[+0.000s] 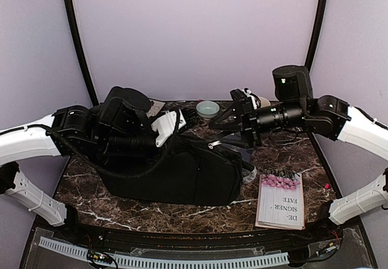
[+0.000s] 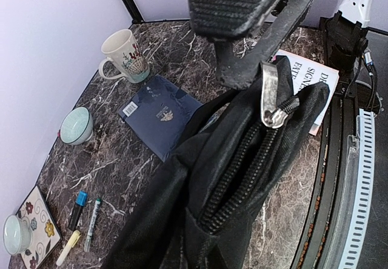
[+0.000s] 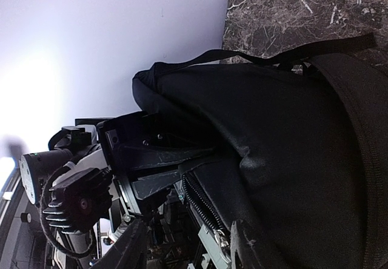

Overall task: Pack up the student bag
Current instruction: Pick up the largest pocket of the bag from the student bag.

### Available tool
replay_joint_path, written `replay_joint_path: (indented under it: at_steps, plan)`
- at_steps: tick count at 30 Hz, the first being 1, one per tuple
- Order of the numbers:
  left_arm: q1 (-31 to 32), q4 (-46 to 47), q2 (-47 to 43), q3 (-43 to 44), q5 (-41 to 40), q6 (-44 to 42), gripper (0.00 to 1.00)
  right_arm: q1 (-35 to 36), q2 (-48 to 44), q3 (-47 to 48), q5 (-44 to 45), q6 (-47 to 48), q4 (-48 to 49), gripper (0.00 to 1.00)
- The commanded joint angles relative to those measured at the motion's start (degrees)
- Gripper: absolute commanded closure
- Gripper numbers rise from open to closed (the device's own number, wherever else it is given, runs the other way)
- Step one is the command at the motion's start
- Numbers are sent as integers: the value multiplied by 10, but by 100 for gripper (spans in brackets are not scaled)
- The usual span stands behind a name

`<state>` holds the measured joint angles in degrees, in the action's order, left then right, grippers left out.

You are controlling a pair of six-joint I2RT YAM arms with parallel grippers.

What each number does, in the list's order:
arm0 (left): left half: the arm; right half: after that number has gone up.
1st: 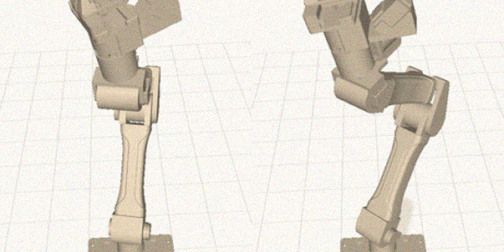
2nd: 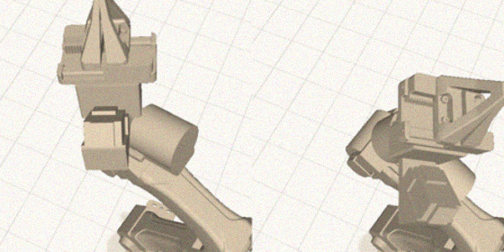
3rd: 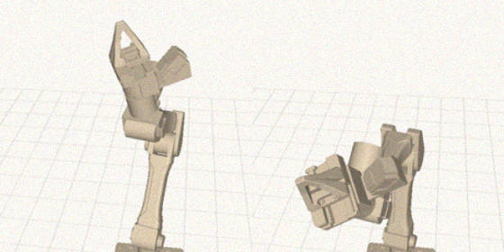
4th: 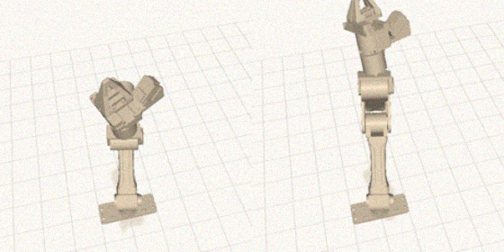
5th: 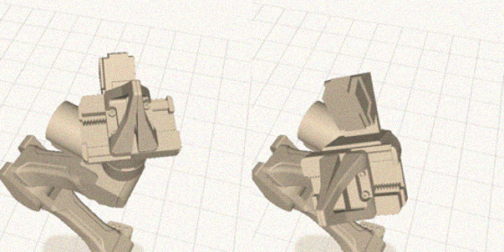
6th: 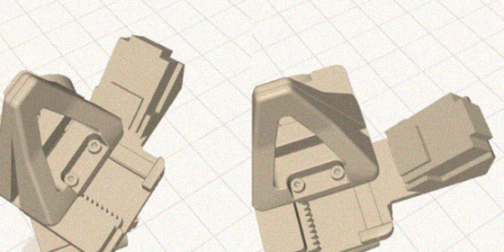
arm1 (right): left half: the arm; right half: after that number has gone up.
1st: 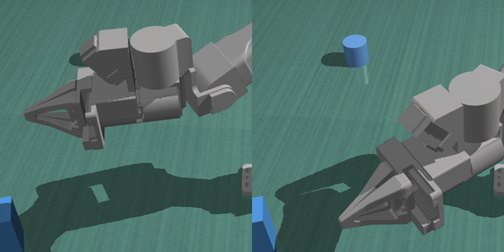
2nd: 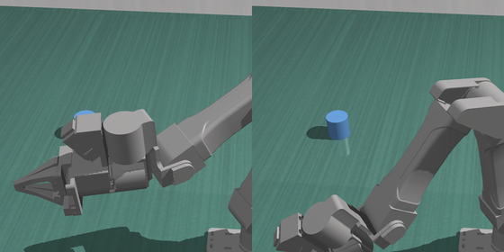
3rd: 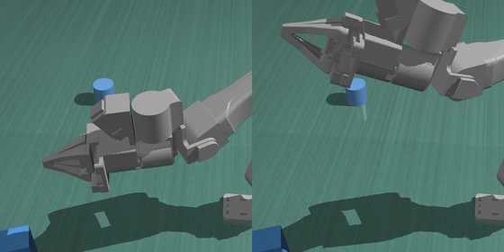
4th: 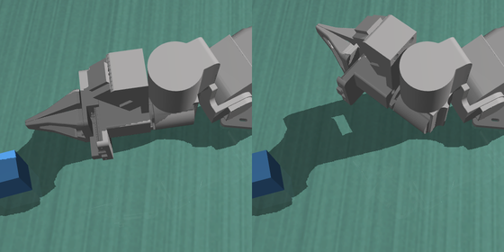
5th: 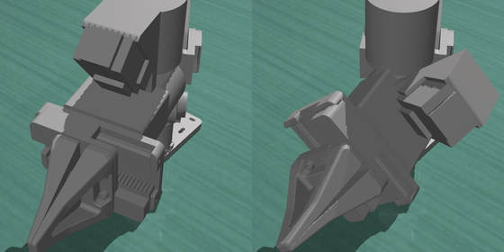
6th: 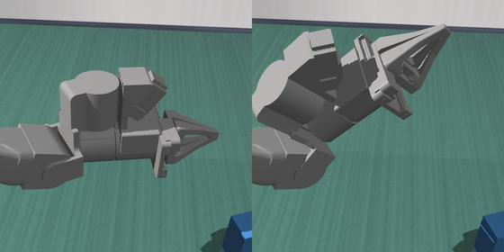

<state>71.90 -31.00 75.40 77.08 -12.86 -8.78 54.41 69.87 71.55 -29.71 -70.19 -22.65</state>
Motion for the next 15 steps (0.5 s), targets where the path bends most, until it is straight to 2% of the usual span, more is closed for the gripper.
replay_joint_path:
  at_steps: [1, 15]
  plan:
    - [3, -3, 16, -17, 10, 21, 100, 1, -18, 6, 9, 11, 5, 54]
    - [0, 2, 17, -10, 3, 31, 100, 1, -34, -33, -7, 1, 27, 58]
